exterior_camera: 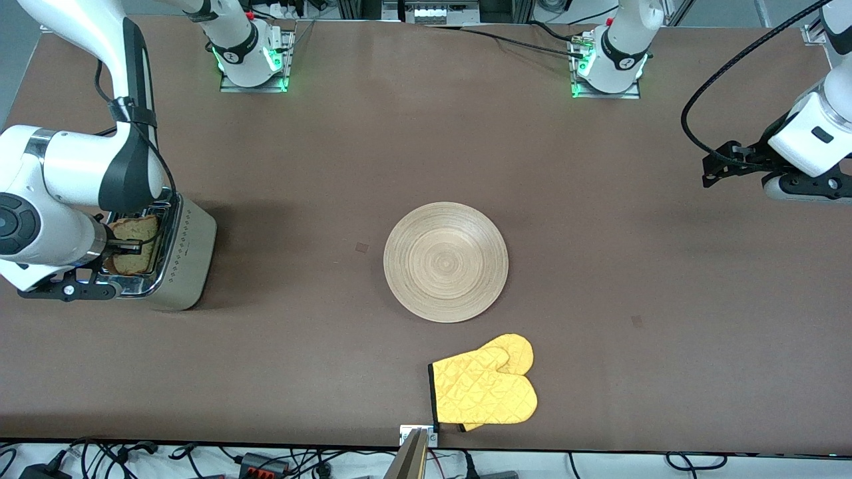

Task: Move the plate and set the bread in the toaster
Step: 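Lower the bread into the toaster slot with the right gripper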

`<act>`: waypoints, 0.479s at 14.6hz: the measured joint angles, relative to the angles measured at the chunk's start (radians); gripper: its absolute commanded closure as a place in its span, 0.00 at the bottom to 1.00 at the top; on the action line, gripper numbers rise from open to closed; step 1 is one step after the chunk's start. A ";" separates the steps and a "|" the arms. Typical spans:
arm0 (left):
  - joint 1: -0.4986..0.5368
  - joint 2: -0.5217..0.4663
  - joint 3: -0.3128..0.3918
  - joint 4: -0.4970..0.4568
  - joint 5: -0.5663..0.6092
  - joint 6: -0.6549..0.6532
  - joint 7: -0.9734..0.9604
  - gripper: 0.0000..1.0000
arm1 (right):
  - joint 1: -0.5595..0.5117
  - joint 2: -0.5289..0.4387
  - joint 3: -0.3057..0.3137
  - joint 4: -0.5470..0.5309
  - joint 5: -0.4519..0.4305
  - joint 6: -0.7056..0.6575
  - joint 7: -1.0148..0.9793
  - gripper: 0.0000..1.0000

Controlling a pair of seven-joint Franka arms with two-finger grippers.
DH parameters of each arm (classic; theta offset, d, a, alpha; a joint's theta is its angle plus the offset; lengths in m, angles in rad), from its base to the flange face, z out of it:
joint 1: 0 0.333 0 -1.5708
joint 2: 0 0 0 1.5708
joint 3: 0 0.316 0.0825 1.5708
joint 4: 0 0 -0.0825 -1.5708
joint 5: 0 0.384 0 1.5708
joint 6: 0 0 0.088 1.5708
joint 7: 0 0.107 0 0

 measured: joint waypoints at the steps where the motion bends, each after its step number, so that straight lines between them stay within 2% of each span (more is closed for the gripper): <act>1: 0.000 0.000 0.000 0.000 0.000 0.000 0.000 0.00 | 0.000 0.000 0.000 -0.008 0.009 0.000 0.002 1.00; 7: 0.000 0.000 0.000 0.000 0.000 -0.006 0.000 0.00 | -0.008 0.005 0.000 -0.070 0.069 0.025 0.009 0.98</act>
